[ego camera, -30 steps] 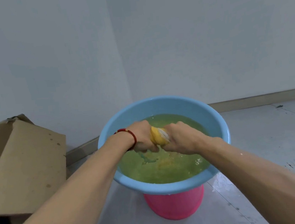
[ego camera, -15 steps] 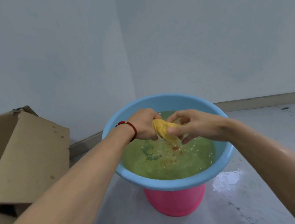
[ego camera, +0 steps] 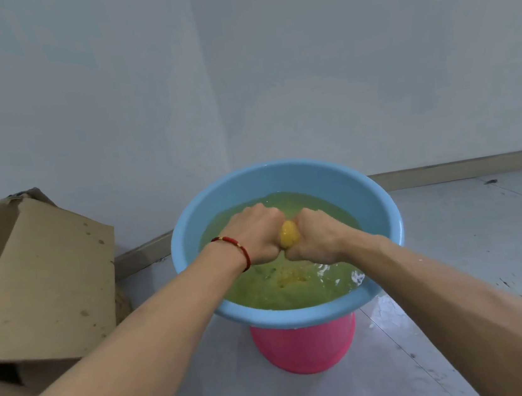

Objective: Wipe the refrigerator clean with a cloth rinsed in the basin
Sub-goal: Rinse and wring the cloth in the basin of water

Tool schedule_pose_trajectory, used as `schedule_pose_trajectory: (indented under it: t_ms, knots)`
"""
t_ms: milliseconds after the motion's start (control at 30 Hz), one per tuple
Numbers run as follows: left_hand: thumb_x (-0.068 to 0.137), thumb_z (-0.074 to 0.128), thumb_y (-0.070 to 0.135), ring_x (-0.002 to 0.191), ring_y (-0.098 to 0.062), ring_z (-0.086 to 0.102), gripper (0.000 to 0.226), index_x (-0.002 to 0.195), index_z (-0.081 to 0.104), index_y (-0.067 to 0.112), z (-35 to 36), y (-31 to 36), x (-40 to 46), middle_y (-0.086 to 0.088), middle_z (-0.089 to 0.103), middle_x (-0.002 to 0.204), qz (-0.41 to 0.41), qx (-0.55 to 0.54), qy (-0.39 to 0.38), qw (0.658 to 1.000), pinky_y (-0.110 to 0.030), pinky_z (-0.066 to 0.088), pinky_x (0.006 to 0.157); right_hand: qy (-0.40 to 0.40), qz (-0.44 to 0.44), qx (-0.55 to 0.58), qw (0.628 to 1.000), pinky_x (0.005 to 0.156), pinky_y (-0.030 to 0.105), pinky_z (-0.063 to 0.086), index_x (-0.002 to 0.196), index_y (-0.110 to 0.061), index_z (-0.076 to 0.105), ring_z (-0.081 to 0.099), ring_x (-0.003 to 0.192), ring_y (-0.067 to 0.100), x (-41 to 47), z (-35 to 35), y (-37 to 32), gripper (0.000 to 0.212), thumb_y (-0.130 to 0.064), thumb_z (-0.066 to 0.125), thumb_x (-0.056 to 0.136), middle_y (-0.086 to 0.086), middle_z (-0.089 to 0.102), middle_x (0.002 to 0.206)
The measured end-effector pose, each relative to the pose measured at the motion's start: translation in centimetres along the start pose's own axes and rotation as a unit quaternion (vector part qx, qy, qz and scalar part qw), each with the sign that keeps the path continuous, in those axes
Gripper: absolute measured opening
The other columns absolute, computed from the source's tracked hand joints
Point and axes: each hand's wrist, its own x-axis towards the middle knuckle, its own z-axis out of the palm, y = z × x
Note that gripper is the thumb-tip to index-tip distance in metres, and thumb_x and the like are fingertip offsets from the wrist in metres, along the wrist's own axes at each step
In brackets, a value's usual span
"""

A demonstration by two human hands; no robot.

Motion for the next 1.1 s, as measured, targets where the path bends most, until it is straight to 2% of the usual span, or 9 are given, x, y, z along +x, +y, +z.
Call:
schedule_pose_trajectory:
  t_ms: [167, 367, 467, 533, 633, 800, 900, 1000, 1100]
  knots:
    - [0.069, 0.064, 0.005, 0.050, -0.023, 0.046, 0.026, 0.054, 0.046, 0.014, -1.5, 0.7, 0.7, -0.003, 0.049, 0.053, -0.122, -0.182, -0.122, 0.968, -0.023, 0.030, 0.044, 0.081, -0.075, -0.142, 0.984, 0.055, 0.035, 0.047, 0.076, -0.015, 0.062, 0.060, 0.067, 0.033, 0.5, -0.2, 0.0, 0.003, -0.013, 0.064, 0.076, 0.003, 0.062, 0.067]
    - [0.071, 0.076, 0.014, 0.046, -0.022, 0.039, 0.020, 0.069, 0.057, 0.009, -2.5, 0.0, 0.4, -0.009, 0.052, 0.059, -0.171, -0.302, -0.254, 0.903, -0.026, 0.034, 0.045, 0.111, -0.124, -0.279, 0.946, 0.061, 0.037, 0.036, 0.100, -0.011, 0.058, 0.051, 0.072, 0.034, -0.3, -0.8, -1.1, 0.014, -0.016, 0.066, 0.089, 0.002, 0.047, 0.077]
    - [0.073, 0.070, 0.011, 0.056, -0.027, 0.058, 0.011, 0.067, 0.062, 0.010, -2.0, 0.0, 0.4, -0.007, 0.061, 0.062, -0.115, -0.099, -0.139, 0.979, -0.031, 0.047, 0.051, 0.010, -0.081, -0.189, 0.979, 0.070, 0.037, 0.045, 0.103, -0.010, 0.056, 0.061, 0.087, 0.032, -0.1, -0.7, -1.0, 0.027, -0.024, 0.074, 0.089, 0.004, 0.057, 0.089]
    - [0.072, 0.062, 0.004, 0.069, -0.029, 0.061, 0.012, 0.074, 0.066, 0.015, -1.5, -0.6, 0.1, -0.003, 0.062, 0.069, -0.031, -0.017, -0.029, 0.999, -0.035, 0.049, 0.057, -0.135, -0.049, 0.075, 0.987, 0.079, 0.038, 0.052, 0.102, -0.009, 0.056, 0.059, 0.090, 0.027, -0.4, -1.4, -0.6, 0.023, -0.018, 0.073, 0.090, 0.008, 0.057, 0.094]
    - [0.074, 0.066, 0.000, 0.077, -0.027, 0.065, 0.023, 0.088, 0.073, 0.018, -0.8, -2.5, -0.4, -0.002, 0.067, 0.082, 0.099, -0.036, 0.087, 0.991, -0.037, 0.051, 0.063, -0.258, -0.024, 0.373, 0.891, 0.095, 0.041, 0.057, 0.116, 0.014, 0.062, 0.066, 0.104, 0.029, -0.8, -3.4, 1.0, 0.029, -0.003, 0.067, 0.092, 0.020, 0.065, 0.105]
    - [0.077, 0.075, -0.007, 0.091, -0.035, 0.070, 0.021, 0.094, 0.071, 0.004, -0.8, -2.3, -0.9, -0.018, 0.070, 0.112, 0.214, -0.041, 0.261, 0.940, -0.040, 0.058, 0.076, -0.284, -0.024, 0.405, 0.869, 0.082, 0.029, 0.058, 0.103, -0.007, 0.070, 0.072, 0.090, 0.016, -1.4, -2.4, 0.8, 0.026, -0.011, 0.084, 0.081, 0.004, 0.074, 0.094]
    - [0.079, 0.075, -0.007, 0.083, -0.033, 0.069, 0.022, 0.098, 0.073, 0.002, -1.6, -2.1, -0.7, -0.017, 0.070, 0.103, 0.238, -0.047, 0.313, 0.918, -0.039, 0.056, 0.072, -0.284, -0.018, 0.513, 0.810, 0.072, 0.033, 0.054, 0.092, -0.009, 0.055, 0.060, 0.074, 0.017, -1.7, -0.8, -1.1, 0.026, -0.002, 0.067, 0.071, 0.004, 0.057, 0.074]
    - [0.075, 0.072, -0.008, 0.071, -0.029, 0.063, 0.018, 0.089, 0.071, 0.004, -2.3, -2.5, -0.6, -0.012, 0.066, 0.087, 0.241, -0.045, 0.314, 0.917, -0.038, 0.053, 0.062, -0.286, -0.034, 0.600, 0.746, 0.087, 0.050, 0.062, 0.124, 0.001, 0.051, 0.071, 0.105, 0.037, -1.3, -0.2, -1.8, 0.048, 0.017, 0.043, 0.080, 0.020, 0.063, 0.100]
    - [0.069, 0.070, -0.010, 0.062, -0.026, 0.058, 0.022, 0.083, 0.067, 0.007, -2.2, -2.6, -0.8, -0.008, 0.061, 0.080, 0.225, -0.035, 0.254, 0.940, -0.035, 0.048, 0.054, -0.287, -0.023, 0.537, 0.793, 0.068, 0.030, 0.063, 0.134, 0.004, 0.045, 0.076, 0.091, 0.033, -1.5, -0.8, -1.4, 0.044, 0.022, 0.042, 0.093, 0.029, 0.070, 0.116]
